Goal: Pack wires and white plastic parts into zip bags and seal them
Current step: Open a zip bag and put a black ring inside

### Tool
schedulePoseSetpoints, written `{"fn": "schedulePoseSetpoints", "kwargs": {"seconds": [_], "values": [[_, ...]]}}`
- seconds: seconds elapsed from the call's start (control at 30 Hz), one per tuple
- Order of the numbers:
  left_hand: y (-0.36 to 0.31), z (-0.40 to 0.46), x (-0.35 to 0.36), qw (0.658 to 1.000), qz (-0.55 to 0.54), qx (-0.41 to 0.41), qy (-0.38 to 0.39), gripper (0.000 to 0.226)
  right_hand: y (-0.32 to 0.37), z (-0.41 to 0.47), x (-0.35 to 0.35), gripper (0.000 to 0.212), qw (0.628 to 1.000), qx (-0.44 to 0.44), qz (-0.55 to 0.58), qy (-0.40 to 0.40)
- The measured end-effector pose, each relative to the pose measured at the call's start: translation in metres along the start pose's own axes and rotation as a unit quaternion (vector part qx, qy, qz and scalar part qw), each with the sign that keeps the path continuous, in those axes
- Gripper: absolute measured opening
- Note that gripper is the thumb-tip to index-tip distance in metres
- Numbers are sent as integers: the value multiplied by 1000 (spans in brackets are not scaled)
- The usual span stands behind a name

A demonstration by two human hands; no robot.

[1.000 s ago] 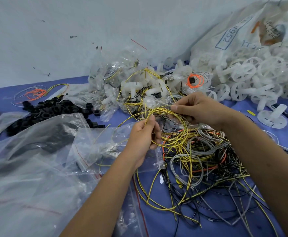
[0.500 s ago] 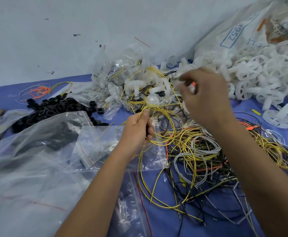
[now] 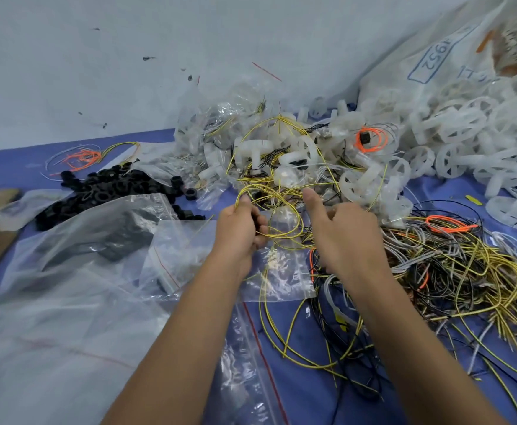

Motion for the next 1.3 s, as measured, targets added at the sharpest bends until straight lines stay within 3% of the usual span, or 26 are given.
{"fn": "schedulePoseSetpoints", "kwargs": {"seconds": [0.1, 0.17, 0.37, 0.5, 0.67, 0.8, 0.9, 1.03, 1.1, 1.17, 1.23, 1.3], "values": [[7, -4, 8, 999, 24, -29, -1, 36, -2, 3, 6, 75, 998, 9, 50, 31], [11, -6, 10, 995, 89, -32, 8, 35, -6, 6, 9, 60, 999, -19, 36, -6], [21, -3, 11, 938, 333, 93, 11, 25, -16, 8, 8, 47, 992, -39, 71, -102], [26, -1, 10, 908, 396, 133, 8, 19, -18, 6, 12, 39, 988, -61, 86, -112], [20, -4, 7, 890, 394, 225, -41, 40, -19, 3, 10, 26, 974, -83, 130, -169], [5, -3, 6, 935, 270, 224, -52, 45, -17, -2, 6, 24, 963, -72, 161, -206], [1, -2, 8, 978, 99, 171, -66, 45, -13, -4, 7, 45, 966, -29, 213, -141], [0, -5, 13, 989, -57, 116, -78, 44, -6, -13, 13, 61, 969, -40, 237, -57], [1, -4, 12, 993, -36, 98, -52, 43, -2, -15, 16, 62, 959, -60, 277, 5], [3, -3, 10, 996, 52, 77, -13, 41, 0, -16, 19, 45, 942, -84, 322, 48], [3, -2, 7, 986, 154, 57, 24, 39, -1, -12, 20, 15, 944, -110, 310, 32], [3, -2, 5, 973, 219, 55, 47, 41, -5, -9, 22, 12, 958, -130, 255, 12]]}}
Point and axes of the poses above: each hand's wrist, its own z-axis towards the middle knuckle, its own x-axis out of the palm, y = z × x, the point moved 1 cm from there along z, towards the middle knuckle, and after that the axes turned 1 degree about y, right-handed, at the moved point
